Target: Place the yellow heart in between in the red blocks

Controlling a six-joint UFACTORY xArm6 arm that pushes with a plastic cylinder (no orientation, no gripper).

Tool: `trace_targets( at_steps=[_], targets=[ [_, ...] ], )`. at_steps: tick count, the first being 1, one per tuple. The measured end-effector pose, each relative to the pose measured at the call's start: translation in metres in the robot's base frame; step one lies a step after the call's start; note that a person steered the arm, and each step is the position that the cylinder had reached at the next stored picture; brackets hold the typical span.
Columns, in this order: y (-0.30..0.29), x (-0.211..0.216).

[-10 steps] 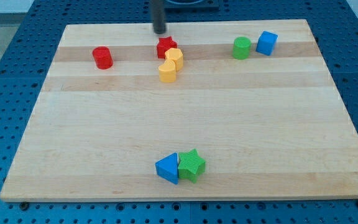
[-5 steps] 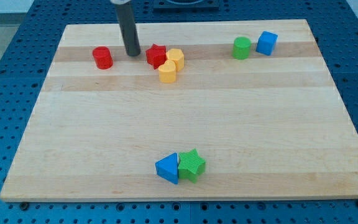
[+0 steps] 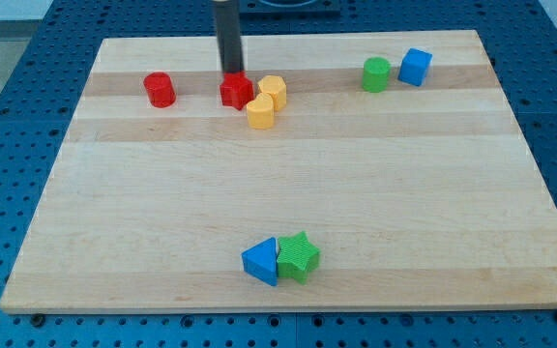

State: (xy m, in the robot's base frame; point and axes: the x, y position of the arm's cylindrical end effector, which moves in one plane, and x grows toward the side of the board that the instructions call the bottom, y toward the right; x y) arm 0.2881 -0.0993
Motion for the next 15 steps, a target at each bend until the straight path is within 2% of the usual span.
trace_targets(
  at_steps=[1, 2, 3, 6, 7, 8, 9, 10, 11, 12, 14, 15],
  targets=[
    [-0.012, -0.004],
    [0.043, -0.04],
    [0.106, -0.036],
    [0.125, 0.08],
    [0.107, 0.114],
    [0.064, 0.114],
    [0.044, 0.113],
    [0.091, 0.125],
    [0.125, 0.093],
    [0.098, 0.086],
    [-0.006, 0.086],
    [-0.01, 0.09]
  ],
)
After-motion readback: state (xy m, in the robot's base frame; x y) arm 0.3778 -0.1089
